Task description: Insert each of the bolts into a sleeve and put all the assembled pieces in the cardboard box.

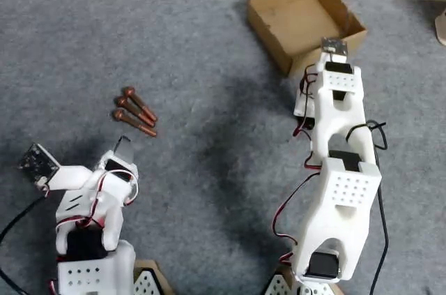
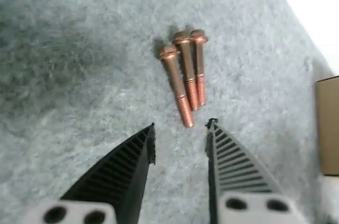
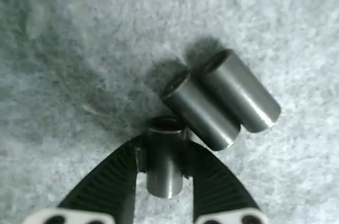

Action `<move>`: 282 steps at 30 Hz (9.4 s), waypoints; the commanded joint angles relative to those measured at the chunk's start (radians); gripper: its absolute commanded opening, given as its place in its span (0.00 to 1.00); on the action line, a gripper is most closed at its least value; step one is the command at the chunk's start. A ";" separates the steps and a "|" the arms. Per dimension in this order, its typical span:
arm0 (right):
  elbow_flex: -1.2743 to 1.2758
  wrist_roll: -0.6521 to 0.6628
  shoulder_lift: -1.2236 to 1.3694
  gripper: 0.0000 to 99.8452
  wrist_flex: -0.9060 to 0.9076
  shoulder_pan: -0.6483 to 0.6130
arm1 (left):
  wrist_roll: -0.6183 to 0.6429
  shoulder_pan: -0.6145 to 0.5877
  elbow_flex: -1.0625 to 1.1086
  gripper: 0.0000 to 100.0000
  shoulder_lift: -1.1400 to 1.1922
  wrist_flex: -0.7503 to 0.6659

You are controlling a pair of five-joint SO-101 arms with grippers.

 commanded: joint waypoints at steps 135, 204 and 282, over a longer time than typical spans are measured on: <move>1.512 0.161 -1.142 0.01 -1.313 -0.173 | -0.199 0.504 -1.520 0.01 1.521 0.305; 1.979 0.288 -1.222 0.01 -2.115 -0.478 | -0.293 0.605 -0.598 0.01 0.960 -0.882; 1.701 0.287 -1.231 0.01 -1.469 -0.200 | -0.362 0.495 -0.460 0.64 0.960 -0.485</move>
